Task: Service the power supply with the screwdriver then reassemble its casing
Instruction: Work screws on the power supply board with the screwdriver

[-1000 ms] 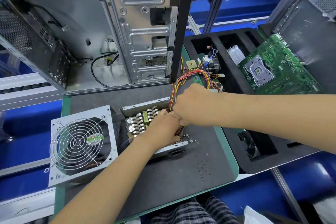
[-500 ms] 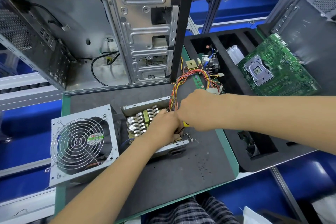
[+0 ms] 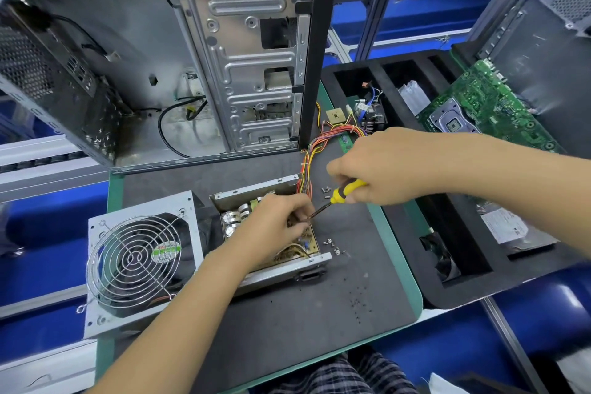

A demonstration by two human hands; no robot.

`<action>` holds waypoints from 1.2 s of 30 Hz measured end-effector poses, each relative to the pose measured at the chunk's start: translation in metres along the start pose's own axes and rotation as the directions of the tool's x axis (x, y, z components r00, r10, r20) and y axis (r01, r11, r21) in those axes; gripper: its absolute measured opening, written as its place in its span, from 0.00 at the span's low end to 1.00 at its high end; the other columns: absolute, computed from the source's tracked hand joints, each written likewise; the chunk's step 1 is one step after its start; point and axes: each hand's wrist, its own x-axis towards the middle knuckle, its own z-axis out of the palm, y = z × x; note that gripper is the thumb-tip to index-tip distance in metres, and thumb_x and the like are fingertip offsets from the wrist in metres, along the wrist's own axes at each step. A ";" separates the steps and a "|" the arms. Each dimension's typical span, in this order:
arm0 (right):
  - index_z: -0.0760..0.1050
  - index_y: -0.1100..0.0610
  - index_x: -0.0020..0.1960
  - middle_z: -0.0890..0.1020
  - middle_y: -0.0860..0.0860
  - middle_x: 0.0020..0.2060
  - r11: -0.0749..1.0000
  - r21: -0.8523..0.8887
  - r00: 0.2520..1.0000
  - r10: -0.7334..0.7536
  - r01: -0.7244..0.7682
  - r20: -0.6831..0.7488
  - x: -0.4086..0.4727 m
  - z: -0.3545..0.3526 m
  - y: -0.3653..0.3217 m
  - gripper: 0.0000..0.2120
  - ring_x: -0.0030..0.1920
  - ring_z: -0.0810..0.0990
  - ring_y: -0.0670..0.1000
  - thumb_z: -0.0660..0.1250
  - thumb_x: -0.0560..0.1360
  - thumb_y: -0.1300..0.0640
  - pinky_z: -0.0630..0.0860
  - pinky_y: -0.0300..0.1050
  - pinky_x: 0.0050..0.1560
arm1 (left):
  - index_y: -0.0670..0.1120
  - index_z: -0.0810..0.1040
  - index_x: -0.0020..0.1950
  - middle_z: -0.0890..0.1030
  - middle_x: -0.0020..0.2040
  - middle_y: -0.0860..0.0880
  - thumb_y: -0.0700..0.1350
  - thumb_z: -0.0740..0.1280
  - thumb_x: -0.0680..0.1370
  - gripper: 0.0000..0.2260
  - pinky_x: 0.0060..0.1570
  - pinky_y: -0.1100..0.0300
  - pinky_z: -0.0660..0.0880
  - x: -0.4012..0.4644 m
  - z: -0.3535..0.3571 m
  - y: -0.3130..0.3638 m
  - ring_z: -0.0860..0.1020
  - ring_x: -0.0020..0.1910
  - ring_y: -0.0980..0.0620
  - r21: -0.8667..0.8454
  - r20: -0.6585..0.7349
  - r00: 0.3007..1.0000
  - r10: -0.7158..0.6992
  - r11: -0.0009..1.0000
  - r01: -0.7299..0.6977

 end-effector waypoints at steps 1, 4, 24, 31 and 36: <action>0.66 0.50 0.48 0.64 0.44 0.31 1.000 0.022 1.000 0.001 -0.001 -0.014 -0.001 -0.001 0.002 0.07 0.31 0.65 0.47 0.60 0.77 0.47 0.58 0.42 0.28 | 0.44 0.80 0.50 0.79 0.39 0.54 0.35 0.72 0.73 0.08 0.45 0.64 0.73 -0.003 -0.002 0.001 0.78 0.40 0.55 -0.038 -0.027 1.000 -0.006 0.999 0.005; 0.71 0.50 0.51 0.66 0.44 0.31 0.998 0.069 0.998 -0.004 0.008 -0.062 -0.006 -0.002 0.007 0.09 0.30 0.62 0.41 0.61 0.77 0.46 0.58 0.40 0.28 | 0.44 0.81 0.54 0.79 0.40 0.55 0.37 0.73 0.74 0.10 0.46 0.66 0.74 -0.011 -0.003 0.004 0.78 0.41 0.56 -0.048 -0.098 0.995 0.023 0.998 -0.028; 0.67 0.44 0.44 0.59 0.14 0.41 0.977 0.170 0.983 -0.103 0.129 -0.152 -0.035 -0.027 0.016 0.10 0.42 0.67 0.27 0.58 0.73 0.38 0.56 0.38 0.28 | 0.51 0.72 0.60 0.82 0.41 0.51 0.49 0.67 0.75 0.14 0.47 0.62 0.73 -0.029 -0.014 0.011 0.77 0.42 0.56 0.139 -0.427 0.853 0.300 0.954 -0.266; 0.65 0.44 0.41 0.64 0.19 0.42 0.978 0.176 0.985 -0.089 0.115 -0.150 -0.041 -0.033 0.018 0.10 0.41 0.66 0.26 0.56 0.73 0.39 0.61 0.40 0.29 | 0.49 0.72 0.60 0.82 0.40 0.49 0.47 0.69 0.75 0.15 0.46 0.59 0.74 -0.028 -0.012 0.013 0.76 0.42 0.54 0.175 -0.437 0.835 0.334 0.942 -0.285; 0.65 0.44 0.42 0.63 0.18 0.41 0.984 0.153 0.989 -0.069 0.089 -0.130 -0.041 -0.034 0.017 0.10 0.41 0.66 0.27 0.56 0.72 0.38 0.58 0.38 0.29 | 0.48 0.73 0.59 0.82 0.39 0.49 0.44 0.72 0.73 0.16 0.45 0.59 0.74 -0.027 -0.011 0.017 0.76 0.41 0.54 0.195 -0.460 0.810 0.364 0.931 -0.307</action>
